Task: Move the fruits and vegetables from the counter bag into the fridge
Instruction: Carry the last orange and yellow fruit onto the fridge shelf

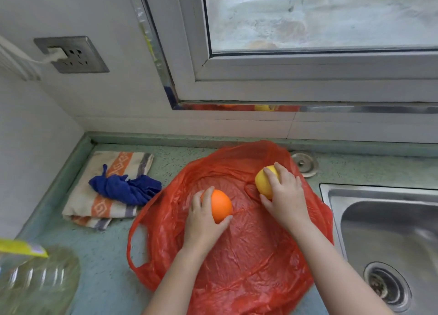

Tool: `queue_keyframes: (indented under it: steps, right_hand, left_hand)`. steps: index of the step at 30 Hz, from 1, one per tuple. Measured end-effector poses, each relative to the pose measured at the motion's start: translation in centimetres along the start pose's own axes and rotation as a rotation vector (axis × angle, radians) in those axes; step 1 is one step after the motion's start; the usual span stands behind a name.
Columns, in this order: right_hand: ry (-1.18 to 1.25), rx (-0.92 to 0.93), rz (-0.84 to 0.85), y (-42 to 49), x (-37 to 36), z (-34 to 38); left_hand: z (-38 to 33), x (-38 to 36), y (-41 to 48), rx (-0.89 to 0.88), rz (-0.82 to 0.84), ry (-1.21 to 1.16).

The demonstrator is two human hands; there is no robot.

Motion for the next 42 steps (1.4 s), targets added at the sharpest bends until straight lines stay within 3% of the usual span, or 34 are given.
queue_keyframes:
  steps: [10,20,27,35,42]
  right_hand:
    - [-0.008,0.009,-0.078,-1.2,-0.2,0.8]
    - [0.25,0.008,-0.213,-4.6,4.6,2.4]
    - [0.412,-0.074,-0.327,-8.9,10.6,3.5]
    - [0.585,-0.195,-0.504,-17.8,18.3,5.6]
    - [0.554,-0.273,-0.625,-26.2,23.2,8.8]
  left_hand:
    - [0.4,0.4,-2.1,0.107,-0.021,-0.172]
    - [-1.6,3.1,-6.1,0.094,-0.055,-0.342]
    - [-4.9,6.2,-9.7,-0.05,-0.075,-0.474]
    - [-8.4,10.6,-15.4,-0.264,0.036,-0.603]
    - [-9.8,12.8,-20.5,-0.373,0.184,-0.69]
Point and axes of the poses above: each hand's wrist, its own y-axis towards the middle knuckle, its own x-axis out of the back of the hand, z = x × y, the point moved 5 cm from there along y, towards the middle knuckle, and after that the axes turned 2 degrees about -z, right-handed, at the moved point
